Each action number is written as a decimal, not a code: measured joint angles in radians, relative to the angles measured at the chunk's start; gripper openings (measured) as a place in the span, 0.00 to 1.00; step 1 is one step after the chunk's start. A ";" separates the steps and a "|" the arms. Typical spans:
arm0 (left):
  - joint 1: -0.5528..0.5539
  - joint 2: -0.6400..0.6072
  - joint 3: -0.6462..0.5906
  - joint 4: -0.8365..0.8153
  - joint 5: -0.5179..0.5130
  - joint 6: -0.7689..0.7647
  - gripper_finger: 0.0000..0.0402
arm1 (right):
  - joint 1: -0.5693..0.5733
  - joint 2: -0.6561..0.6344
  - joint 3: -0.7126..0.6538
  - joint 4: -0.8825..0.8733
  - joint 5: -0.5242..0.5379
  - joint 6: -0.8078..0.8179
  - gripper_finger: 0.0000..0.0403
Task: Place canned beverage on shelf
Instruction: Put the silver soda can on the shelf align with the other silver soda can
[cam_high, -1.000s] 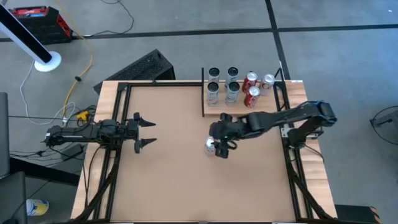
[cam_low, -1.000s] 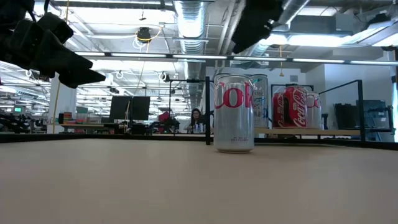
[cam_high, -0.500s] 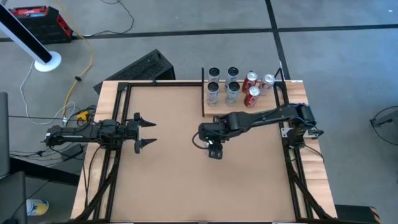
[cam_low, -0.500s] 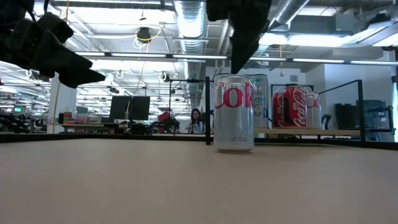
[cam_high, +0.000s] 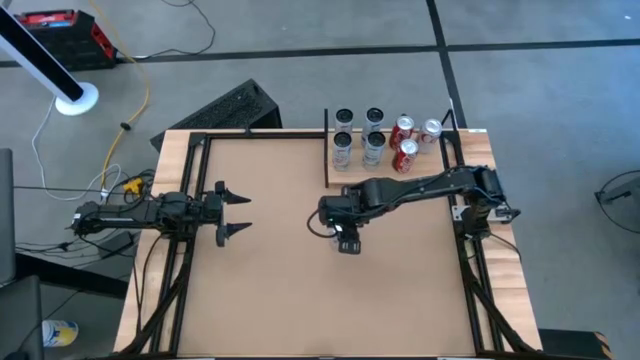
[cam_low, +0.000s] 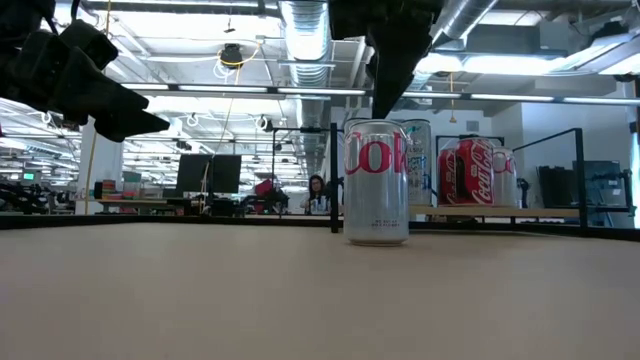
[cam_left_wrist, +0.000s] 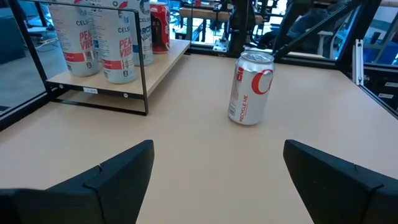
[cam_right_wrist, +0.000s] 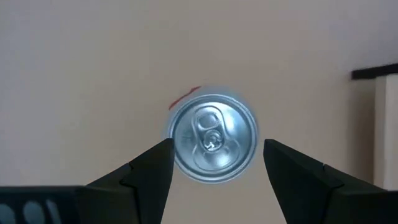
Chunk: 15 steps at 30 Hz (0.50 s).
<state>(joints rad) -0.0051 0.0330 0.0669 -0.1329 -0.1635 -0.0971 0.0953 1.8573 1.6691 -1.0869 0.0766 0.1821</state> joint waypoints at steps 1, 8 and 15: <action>0.000 0.000 0.000 0.000 0.000 0.000 0.85 | 0.000 -0.001 0.000 0.003 0.000 -0.022 0.68; 0.000 0.000 0.000 0.000 0.000 -0.001 0.85 | -0.008 -0.001 0.000 0.033 0.000 -0.049 0.68; 0.000 0.000 0.000 0.000 0.000 -0.001 0.85 | -0.007 -0.001 0.000 0.053 0.000 0.012 0.68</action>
<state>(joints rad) -0.0051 0.0326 0.0666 -0.1333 -0.1638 -0.0982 0.0879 1.8565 1.6688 -1.0335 0.0765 0.1941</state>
